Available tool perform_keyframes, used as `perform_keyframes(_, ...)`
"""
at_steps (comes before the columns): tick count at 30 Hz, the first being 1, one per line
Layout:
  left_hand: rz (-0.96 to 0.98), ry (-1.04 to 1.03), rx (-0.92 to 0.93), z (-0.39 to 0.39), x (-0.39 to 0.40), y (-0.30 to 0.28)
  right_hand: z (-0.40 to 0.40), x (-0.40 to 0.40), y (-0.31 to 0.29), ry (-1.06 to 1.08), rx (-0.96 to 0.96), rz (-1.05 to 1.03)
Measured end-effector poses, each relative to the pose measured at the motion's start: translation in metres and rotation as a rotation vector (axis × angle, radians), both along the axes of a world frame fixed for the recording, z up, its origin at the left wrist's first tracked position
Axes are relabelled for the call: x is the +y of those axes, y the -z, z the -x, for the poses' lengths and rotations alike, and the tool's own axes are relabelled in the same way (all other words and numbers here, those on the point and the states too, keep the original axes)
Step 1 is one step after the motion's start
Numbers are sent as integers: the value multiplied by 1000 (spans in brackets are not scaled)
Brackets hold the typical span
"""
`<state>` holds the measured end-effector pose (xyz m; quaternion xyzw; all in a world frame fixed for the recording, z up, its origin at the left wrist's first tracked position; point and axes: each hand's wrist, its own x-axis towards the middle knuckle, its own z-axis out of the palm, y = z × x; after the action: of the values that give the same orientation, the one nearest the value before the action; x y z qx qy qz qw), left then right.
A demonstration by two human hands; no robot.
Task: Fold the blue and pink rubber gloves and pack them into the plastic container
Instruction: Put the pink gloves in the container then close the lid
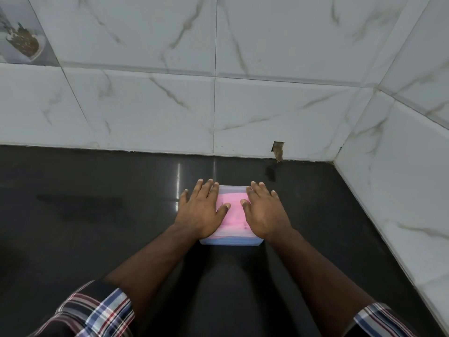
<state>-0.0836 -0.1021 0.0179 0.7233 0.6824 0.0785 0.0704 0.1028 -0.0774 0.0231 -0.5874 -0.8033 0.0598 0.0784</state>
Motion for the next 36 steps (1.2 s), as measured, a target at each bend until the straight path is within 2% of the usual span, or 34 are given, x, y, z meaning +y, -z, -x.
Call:
perform_keyframes(8, -191, 147, 45, -16, -54, -2, -6, -55, 6, -114, 41, -198)
perform_keyframes(15, -252, 124, 109, -21, -78, 26, -12, -78, 32, -89, -18, -249)
perform_keyframes(20, -269, 135, 133, -19, -66, 28, -9, -66, 35, -98, -18, -284)
perform_keyframes(29, -232, 142, 177, -3, -5, 25, 12, -4, 29, -63, 6, -215)
perform_keyframes(36, -220, 140, 82, 10, 52, 22, 26, 50, 17, -88, 6, -126)
